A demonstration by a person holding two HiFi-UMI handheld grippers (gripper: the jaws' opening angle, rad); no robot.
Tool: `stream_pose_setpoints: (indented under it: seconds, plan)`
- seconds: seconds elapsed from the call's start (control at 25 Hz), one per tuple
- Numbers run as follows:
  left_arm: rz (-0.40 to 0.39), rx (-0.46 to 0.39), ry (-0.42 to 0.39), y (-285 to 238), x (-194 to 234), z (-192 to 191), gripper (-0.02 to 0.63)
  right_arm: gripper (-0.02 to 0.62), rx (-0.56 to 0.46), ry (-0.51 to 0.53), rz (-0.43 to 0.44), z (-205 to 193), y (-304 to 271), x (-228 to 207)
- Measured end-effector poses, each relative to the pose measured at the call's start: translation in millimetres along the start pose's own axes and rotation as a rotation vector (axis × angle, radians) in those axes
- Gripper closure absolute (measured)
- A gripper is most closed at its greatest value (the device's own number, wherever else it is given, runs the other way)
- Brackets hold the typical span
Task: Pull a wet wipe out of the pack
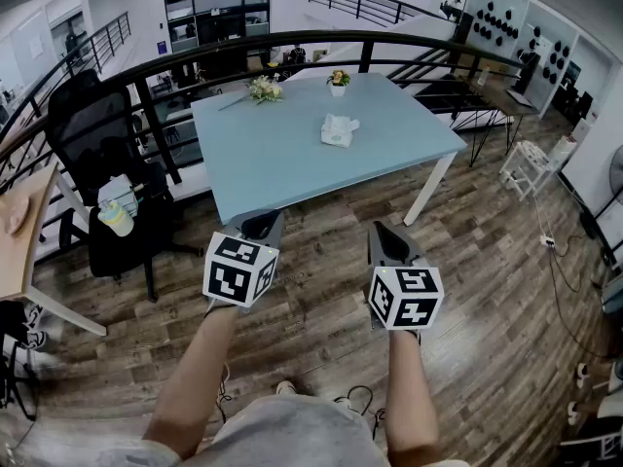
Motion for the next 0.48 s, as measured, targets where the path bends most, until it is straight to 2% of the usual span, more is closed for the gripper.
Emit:
stream_pose_setpoints:
  seconds: [0.48]
  plan:
    - [-0.012, -0.001, 0.004, -3.4, 11.3, -4.8, 0.612, 0.591, 0.013, 0.011, 0.012, -3.4, -13.1, 14.8]
Point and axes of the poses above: the fingertips, and each gripper's own axes: y backward along the fingers, x to its left, z out of its top, the point moved 1 cm from there along y, backward along the fingers
